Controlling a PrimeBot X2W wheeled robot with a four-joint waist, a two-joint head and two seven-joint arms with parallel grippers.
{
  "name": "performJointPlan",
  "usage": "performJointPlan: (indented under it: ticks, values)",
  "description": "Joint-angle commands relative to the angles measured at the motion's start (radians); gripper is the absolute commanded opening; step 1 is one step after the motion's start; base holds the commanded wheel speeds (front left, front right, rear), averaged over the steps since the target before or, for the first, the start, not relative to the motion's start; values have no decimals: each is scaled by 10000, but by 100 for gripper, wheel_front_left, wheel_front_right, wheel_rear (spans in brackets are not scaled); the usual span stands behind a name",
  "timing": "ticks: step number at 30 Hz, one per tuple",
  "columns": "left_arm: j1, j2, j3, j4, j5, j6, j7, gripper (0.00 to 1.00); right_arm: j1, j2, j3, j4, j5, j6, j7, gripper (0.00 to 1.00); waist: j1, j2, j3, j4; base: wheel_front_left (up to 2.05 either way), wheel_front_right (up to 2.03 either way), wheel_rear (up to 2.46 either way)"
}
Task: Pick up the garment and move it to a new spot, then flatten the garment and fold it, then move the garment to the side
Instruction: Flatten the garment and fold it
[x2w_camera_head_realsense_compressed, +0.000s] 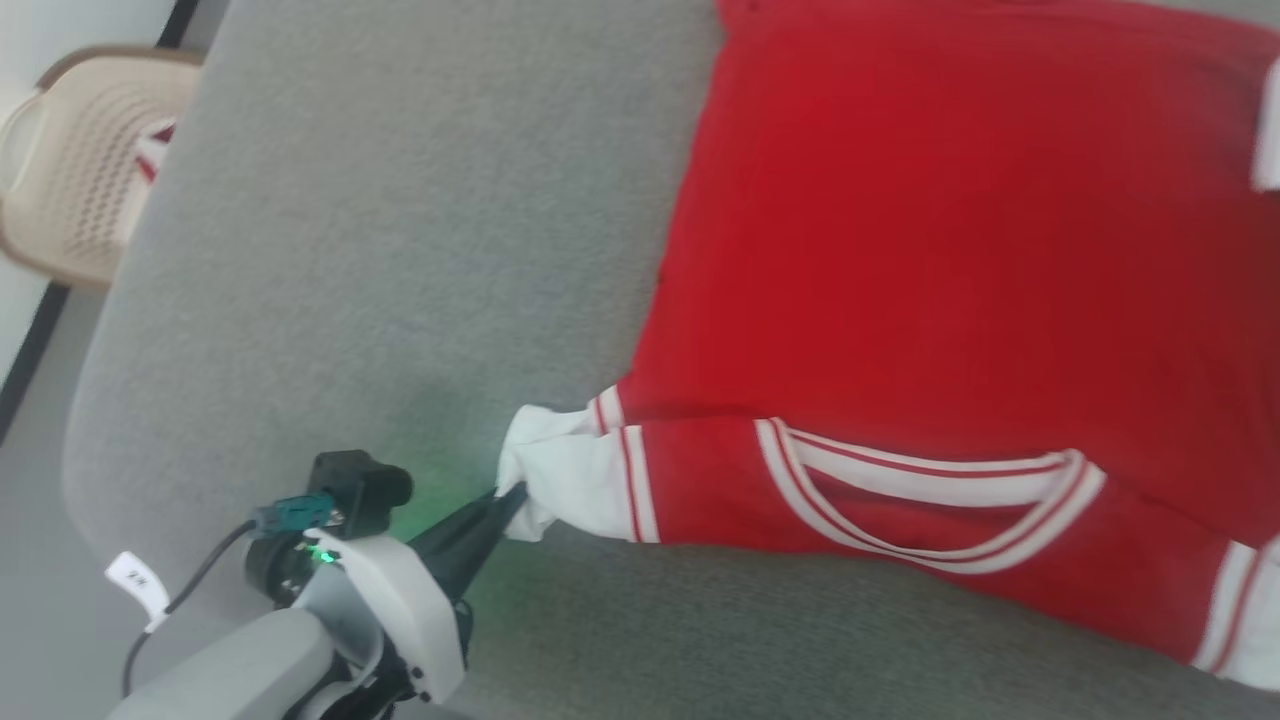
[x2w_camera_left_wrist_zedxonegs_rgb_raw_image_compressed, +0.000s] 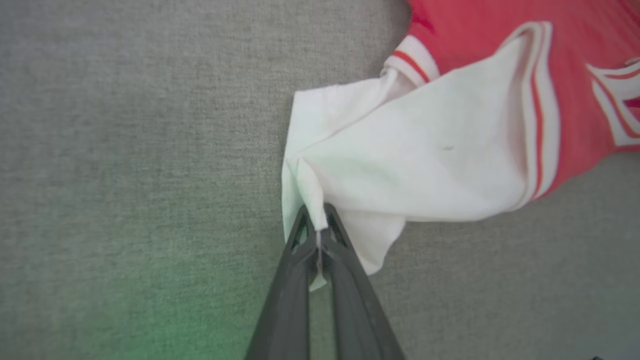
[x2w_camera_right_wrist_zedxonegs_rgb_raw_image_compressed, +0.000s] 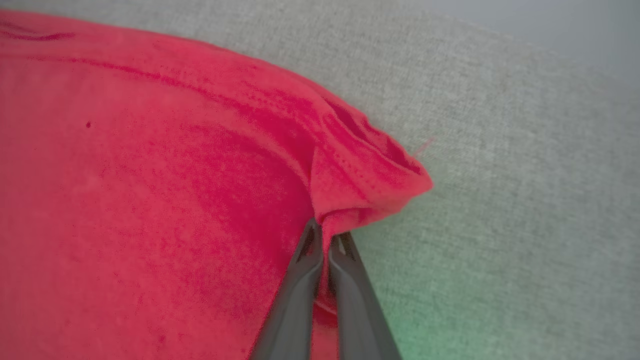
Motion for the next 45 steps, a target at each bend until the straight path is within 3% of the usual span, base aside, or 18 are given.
performJointPlan:
  ticks: [1,4,10,18,22,27,33,34,35,36,39,45]
  values:
    - [109,74,52,26,5,107,-23,0,667,151,249,-73,296,3,226,0,0,0,-300,-338,0,0,0]
    - [273,336,130,-82,-88,216,-43,0,1294,-28,1105,-1420,1055,3,219,0,0,0,-612,-782,0,0,0]
    - [522,857,243,-446,-212,445,-8,0,3030,-1153,2331,-4478,2776,-5,46,0,0,0,-1133,-1608,0,0,0]
    - [869,1453,329,-816,-372,739,82,0,5981,-2007,2056,-7302,3948,-5,-391,0,0,0,-1642,-2515,0,0,0]
    - [942,1621,346,-954,-438,801,108,0,7649,-1958,1433,-8195,4100,-5,-394,0,0,0,-1819,-2826,0,0,0]
    - [1019,1731,335,-1063,-467,840,158,0,9718,-1417,474,-8871,3942,-5,-400,0,0,0,-1928,-3081,0,0,0]
    - [1040,1785,360,-1049,-535,804,161,0,11038,-288,-394,-8403,3190,-11,-837,0,0,0,-1951,-3273,0,0,0]
    - [1033,1784,362,-1034,-550,779,155,0,11074,-150,-440,-8279,2990,-13,-956,18,0,0,-1957,-3293,0,0,0]
    - [1034,1792,370,-1008,-567,774,154,0,11074,26,-518,-8129,2877,-19,-1069,62,0,0,-1966,-3320,0,0,0]
    - [1033,1796,370,-987,-576,759,156,0,11062,147,-537,-8029,2760,-19,-1117,97,0,0,-1983,-3342,0,0,0]
    - [1066,1818,362,-942,-610,721,155,0,10985,361,-688,-8142,2641,-20,-1166,100,0,0,-2049,-3410,0,0,0]
    - [1119,1852,343,-928,-555,752,117,0,10993,114,-1177,-9304,2549,-31,-989,100,0,0,-2197,-3469,0,0,0]
